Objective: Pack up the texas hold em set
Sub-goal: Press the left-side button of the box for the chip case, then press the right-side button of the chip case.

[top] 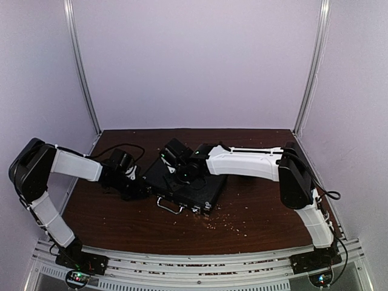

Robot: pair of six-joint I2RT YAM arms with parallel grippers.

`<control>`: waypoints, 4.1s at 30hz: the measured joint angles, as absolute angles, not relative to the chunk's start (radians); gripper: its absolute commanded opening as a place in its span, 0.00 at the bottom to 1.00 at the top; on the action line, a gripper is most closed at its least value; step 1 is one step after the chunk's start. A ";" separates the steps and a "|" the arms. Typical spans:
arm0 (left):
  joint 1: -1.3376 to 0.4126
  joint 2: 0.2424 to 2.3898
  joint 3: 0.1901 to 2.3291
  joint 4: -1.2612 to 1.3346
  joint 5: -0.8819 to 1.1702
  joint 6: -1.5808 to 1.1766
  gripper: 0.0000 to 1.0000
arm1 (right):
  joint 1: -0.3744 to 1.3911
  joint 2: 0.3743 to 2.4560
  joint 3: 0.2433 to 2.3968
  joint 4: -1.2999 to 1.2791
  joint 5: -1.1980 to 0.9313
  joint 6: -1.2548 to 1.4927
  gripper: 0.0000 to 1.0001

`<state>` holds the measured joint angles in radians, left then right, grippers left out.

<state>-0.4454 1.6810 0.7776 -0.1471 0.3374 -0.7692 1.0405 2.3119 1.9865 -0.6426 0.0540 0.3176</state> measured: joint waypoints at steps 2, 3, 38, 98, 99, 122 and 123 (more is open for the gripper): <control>-0.447 1.680 0.778 -0.147 0.333 -0.769 0.08 | 1.040 2.312 1.987 -0.643 0.056 0.318 0.51; -0.449 1.676 0.778 -0.147 0.323 -0.768 0.12 | 1.040 2.312 1.987 -0.644 0.057 0.318 0.51; -0.977 1.578 0.847 0.023 0.206 -1.023 0.40 | 1.030 1.786 1.390 -0.710 0.080 0.579 0.55; -1.106 1.589 0.925 -0.107 -0.038 -1.045 0.25 | 1.050 1.816 1.355 -0.617 0.067 0.598 0.52; -1.108 1.610 0.925 -0.102 -0.029 -1.042 0.23 | 1.050 1.827 1.357 -0.617 0.070 0.597 0.52; -1.110 1.852 0.964 -0.020 -0.004 -0.982 0.16 | 1.055 1.827 1.299 -0.564 0.110 0.613 0.51; -1.110 1.854 0.964 -0.014 -0.006 -0.985 0.15 | 1.055 1.825 1.295 -0.559 0.110 0.614 0.51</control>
<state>-1.1103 1.8542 0.9642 -0.0139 -0.0059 -0.9852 1.0554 1.8252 1.2953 -0.5594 0.1104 0.6140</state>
